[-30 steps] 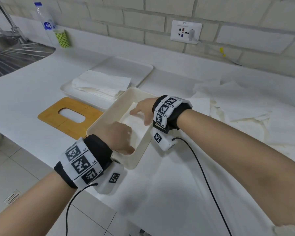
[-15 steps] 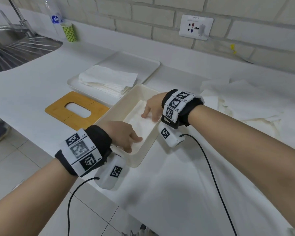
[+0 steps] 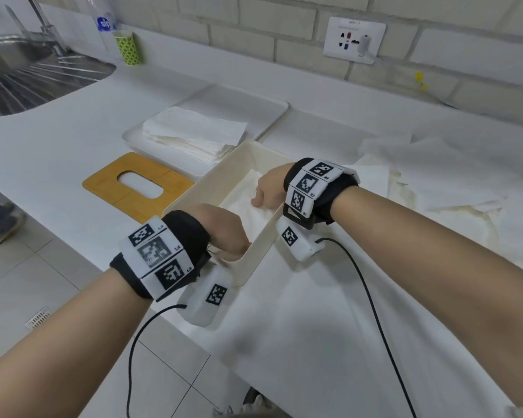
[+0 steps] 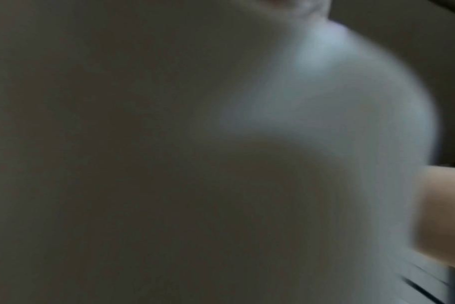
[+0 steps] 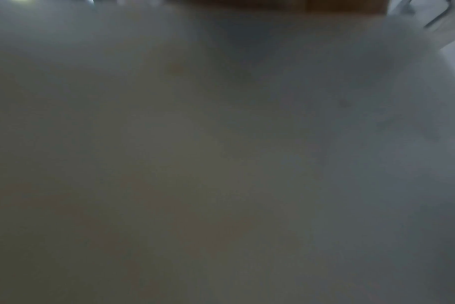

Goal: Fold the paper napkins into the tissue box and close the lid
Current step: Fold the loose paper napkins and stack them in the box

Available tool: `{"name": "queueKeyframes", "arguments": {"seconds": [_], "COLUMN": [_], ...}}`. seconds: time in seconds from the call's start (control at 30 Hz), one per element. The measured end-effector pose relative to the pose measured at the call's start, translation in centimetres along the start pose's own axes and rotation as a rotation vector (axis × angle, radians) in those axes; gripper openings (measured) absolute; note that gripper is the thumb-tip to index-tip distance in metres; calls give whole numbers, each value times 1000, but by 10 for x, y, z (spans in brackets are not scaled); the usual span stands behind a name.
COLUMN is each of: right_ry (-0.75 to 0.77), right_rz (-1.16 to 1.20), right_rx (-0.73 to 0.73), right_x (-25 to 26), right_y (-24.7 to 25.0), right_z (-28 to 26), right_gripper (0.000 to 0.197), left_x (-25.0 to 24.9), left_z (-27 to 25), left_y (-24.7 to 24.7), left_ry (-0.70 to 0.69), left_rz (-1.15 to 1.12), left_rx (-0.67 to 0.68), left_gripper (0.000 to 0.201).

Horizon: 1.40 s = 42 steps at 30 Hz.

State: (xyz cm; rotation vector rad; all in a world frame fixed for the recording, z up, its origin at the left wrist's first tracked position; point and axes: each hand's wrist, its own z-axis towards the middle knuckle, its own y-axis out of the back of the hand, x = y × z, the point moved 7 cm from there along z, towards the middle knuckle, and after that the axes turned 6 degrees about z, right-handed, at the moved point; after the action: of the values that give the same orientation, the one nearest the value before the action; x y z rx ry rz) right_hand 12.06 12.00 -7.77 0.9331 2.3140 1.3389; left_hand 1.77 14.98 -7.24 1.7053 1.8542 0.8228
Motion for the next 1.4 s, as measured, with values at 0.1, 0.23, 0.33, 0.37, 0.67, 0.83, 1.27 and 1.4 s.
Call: {"name": "queueKeyframes", "arguments": {"seconds": [0.1,0.23,0.33,0.37,0.67,0.83,1.27,1.4], "right_ry": [-23,-18,-33,-42,127,12,-208,-188], "right_rz": [3,6,-6,-21,280,413,149,224], "right_rx": [6,3,48,59,-301,-500,-234,-269], "right_x": [-3,2,4,4,-15,-84,-129,-128], "right_y": [0,7,0,-3,25,6,-85,-84], "right_z": [-4,-15,-17,-15,-59,-105,-103,-107], "right_gripper": [40,40,40,43,32,20,31,22], "left_x": [1,1,-6,-8,-3,-45,-128,-138], "left_z": [-2,-9,-13,-14,-59,-84,39,53], "left_y": [-4,0,-3,-5,18,32,21,21], "left_ry": [22,3,4,10,-70,-249,-166,-151], "left_rz": [26,-16,7,21,-332,-563,-227,-151], "left_rx": [28,-23,-17,-12,-358,-727,-466,-391], "left_gripper": [42,43,44,44,33,23,57,68]}}
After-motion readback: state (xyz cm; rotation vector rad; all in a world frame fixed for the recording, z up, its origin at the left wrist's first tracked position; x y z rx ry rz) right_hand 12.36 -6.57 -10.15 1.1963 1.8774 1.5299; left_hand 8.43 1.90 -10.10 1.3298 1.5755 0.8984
